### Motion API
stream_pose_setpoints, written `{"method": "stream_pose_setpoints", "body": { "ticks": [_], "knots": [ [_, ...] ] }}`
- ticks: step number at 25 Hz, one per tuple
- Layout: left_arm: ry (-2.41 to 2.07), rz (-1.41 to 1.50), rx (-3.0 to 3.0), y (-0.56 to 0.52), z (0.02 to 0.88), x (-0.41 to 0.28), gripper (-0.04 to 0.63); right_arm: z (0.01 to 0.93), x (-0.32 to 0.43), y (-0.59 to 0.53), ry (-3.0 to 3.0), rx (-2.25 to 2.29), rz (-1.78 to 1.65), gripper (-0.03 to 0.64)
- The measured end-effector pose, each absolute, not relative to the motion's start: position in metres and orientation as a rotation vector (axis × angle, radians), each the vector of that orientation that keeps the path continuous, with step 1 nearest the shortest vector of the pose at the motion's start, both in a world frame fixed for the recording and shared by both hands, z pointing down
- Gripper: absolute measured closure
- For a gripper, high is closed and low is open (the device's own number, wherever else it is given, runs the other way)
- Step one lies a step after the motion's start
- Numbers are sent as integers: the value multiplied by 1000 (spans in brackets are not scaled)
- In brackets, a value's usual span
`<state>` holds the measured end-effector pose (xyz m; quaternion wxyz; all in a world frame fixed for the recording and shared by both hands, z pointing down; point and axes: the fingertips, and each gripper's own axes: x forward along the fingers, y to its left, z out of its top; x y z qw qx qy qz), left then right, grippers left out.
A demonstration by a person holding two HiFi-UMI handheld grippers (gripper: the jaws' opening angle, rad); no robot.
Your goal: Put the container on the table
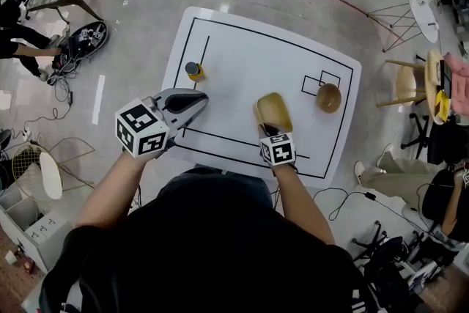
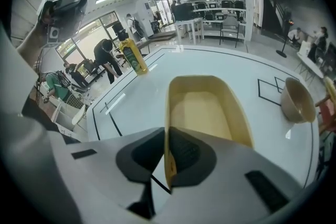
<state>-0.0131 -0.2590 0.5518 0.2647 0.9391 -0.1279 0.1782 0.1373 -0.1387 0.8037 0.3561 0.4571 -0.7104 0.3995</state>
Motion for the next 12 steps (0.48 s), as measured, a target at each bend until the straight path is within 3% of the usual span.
{"method": "stream_pose_setpoints", "body": {
  "ticks": [12],
  "knots": [
    [-355,485,2533,-252,553,-19,574,813,132,-136,-1820,1149,1018,580]
  ]
}}
